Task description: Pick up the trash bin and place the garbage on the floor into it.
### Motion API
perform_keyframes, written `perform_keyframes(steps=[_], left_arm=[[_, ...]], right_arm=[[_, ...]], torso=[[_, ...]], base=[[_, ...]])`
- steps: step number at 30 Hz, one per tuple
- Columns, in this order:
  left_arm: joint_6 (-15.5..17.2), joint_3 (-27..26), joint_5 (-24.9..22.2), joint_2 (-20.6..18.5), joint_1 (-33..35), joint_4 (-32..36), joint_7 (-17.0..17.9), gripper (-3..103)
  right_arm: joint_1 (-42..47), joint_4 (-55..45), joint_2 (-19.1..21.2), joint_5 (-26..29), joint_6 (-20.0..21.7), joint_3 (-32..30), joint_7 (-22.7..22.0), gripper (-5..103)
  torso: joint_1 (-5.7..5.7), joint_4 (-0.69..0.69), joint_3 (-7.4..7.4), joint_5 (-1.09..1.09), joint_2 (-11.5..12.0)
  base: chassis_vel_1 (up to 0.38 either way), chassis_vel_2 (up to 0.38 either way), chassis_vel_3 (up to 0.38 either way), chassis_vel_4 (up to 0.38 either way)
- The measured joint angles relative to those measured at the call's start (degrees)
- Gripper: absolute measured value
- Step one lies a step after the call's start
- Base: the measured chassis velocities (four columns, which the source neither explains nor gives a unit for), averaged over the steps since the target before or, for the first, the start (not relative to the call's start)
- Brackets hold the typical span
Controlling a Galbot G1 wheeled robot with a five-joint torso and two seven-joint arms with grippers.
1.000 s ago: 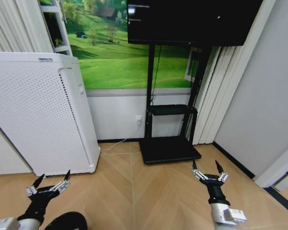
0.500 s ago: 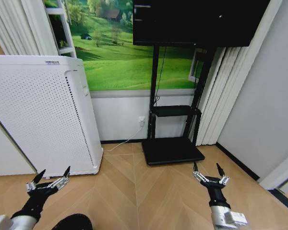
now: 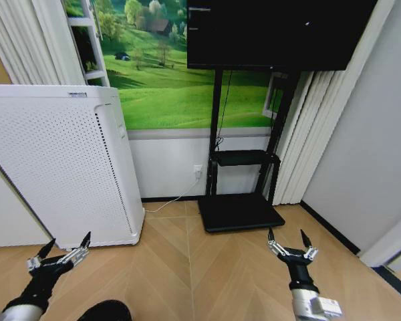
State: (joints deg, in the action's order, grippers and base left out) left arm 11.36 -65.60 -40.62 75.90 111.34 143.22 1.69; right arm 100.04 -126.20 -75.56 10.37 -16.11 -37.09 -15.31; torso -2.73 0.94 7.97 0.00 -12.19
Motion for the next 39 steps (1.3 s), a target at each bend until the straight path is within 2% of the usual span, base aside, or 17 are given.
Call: perform_keyframes(steps=[5, 22, 23, 25, 26, 30, 32, 39], left_arm=[[-1.2, -0.6, 1.7, 0.9, 0.4, 0.0, -1.3, 100], [-1.7, 0.2, 1.6, 1.2, -0.2, 0.0, -2.2, 100], [-1.7, 0.6, 1.7, 1.4, -0.3, 0.0, -2.2, 100], [-1.5, 1.1, 2.6, 1.5, -0.5, 0.0, -2.2, 100], [-1.5, 1.1, 2.6, 1.5, -0.5, 0.0, -2.2, 100], [-1.5, 1.0, 3.0, 1.8, -0.4, 0.0, -2.3, 100], [-1.4, 1.1, 3.8, 2.2, -0.2, 0.0, -2.6, 100], [-1.4, 1.3, 4.4, 2.6, 0.0, 0.0, -3.0, 100]], right_arm=[[0.2, -0.1, -0.4, -0.2, -0.3, 0.6, -0.1, 100], [1.6, -1.1, -1.1, -1.1, -0.8, 1.5, 0.2, 100], [1.9, -1.2, -0.8, -1.1, -1.0, 1.4, 0.7, 100], [3.0, -0.9, 0.6, -2.8, -1.2, 1.6, 4.3, 100], [3.0, -0.9, 0.6, -2.8, -1.2, 1.6, 4.3, 100], [4.3, -1.0, 1.9, -2.9, 1.6, 2.8, 5.9, 100], [5.5, -1.7, 3.2, -2.4, 5.0, 3.5, 7.4, 100], [5.4, -2.8, 4.5, 0.7, 9.1, 4.7, 6.8, 100]], torso=[[-0.44, 0.00, 1.40, 0.00, -1.8], [-1.57, 0.00, 3.94, 0.00, -5.5], [-1.68, 0.00, 4.18, 0.00, -5.9], [-2.15, 0.00, 5.09, 0.00, -7.3], [-2.15, 0.00, 5.09, 0.00, -7.3], [-2.41, 0.00, 5.76, 0.01, -8.2], [-2.63, 0.01, 6.27, 0.00, -8.9], [-3.10, -0.01, 7.10, 0.01, -10.2]], base=[[0.000, 0.000, 0.000, 0.000], [0.000, 0.000, 0.000, 0.000], [0.000, 0.000, 0.000, 0.000], [0.000, 0.000, 0.000, 0.000], [0.000, 0.000, 0.000, 0.000], [0.000, 0.000, 0.000, 0.000], [0.000, 0.000, 0.000, 0.000], [0.000, 0.000, 0.000, 0.000]])
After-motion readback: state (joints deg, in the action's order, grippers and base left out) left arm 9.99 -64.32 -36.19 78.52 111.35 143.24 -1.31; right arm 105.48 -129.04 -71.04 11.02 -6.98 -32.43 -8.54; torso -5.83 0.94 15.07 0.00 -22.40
